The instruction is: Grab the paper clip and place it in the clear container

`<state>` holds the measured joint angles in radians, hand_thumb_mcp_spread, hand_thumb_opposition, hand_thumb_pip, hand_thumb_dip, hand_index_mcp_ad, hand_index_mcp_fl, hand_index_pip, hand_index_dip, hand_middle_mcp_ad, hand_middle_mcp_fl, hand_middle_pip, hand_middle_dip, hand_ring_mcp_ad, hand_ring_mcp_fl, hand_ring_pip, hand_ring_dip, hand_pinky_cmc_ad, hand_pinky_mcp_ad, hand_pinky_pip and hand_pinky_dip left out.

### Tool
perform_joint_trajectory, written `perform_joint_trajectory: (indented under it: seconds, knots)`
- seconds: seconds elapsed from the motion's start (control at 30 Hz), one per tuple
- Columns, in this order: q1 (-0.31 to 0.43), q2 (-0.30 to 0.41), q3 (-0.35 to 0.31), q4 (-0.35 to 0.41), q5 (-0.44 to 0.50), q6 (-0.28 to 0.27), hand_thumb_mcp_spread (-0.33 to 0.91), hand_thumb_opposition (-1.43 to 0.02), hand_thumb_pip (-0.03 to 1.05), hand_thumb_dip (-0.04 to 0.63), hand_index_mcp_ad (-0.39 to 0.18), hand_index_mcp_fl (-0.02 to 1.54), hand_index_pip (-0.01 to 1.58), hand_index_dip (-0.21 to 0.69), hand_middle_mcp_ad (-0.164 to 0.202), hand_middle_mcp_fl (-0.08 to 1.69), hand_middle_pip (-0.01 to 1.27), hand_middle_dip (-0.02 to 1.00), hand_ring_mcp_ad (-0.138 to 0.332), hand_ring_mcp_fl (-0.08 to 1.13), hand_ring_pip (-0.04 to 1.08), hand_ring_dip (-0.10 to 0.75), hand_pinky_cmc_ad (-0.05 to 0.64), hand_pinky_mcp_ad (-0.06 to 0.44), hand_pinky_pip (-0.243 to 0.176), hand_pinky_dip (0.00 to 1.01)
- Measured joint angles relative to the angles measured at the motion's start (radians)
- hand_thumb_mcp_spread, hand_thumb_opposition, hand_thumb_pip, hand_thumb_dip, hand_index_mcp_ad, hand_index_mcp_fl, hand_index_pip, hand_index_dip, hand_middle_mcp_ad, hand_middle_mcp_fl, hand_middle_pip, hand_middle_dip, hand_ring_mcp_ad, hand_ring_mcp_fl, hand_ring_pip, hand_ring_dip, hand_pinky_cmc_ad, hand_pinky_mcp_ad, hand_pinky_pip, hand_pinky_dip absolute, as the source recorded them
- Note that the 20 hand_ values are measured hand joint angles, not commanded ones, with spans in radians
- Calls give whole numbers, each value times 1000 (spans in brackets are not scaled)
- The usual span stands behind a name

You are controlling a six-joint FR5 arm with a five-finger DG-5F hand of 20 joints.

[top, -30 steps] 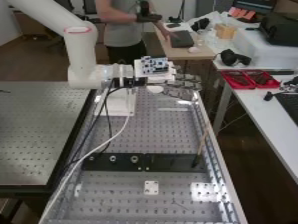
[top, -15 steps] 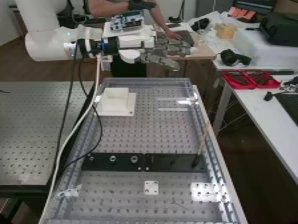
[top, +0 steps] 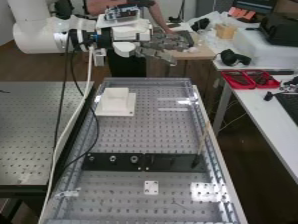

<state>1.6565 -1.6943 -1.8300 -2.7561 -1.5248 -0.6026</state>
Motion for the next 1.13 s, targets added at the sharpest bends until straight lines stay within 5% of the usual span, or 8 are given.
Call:
perform_joint_trajectory:
  seconds: [1.13]
  knots:
    - [-64, 116, -56, -43, 67, -51, 332, -796, 600, 278, -169, 59, 841, 99, 68, 3, 134, 175, 105, 0, 91, 94, 367, 281, -75, 354]
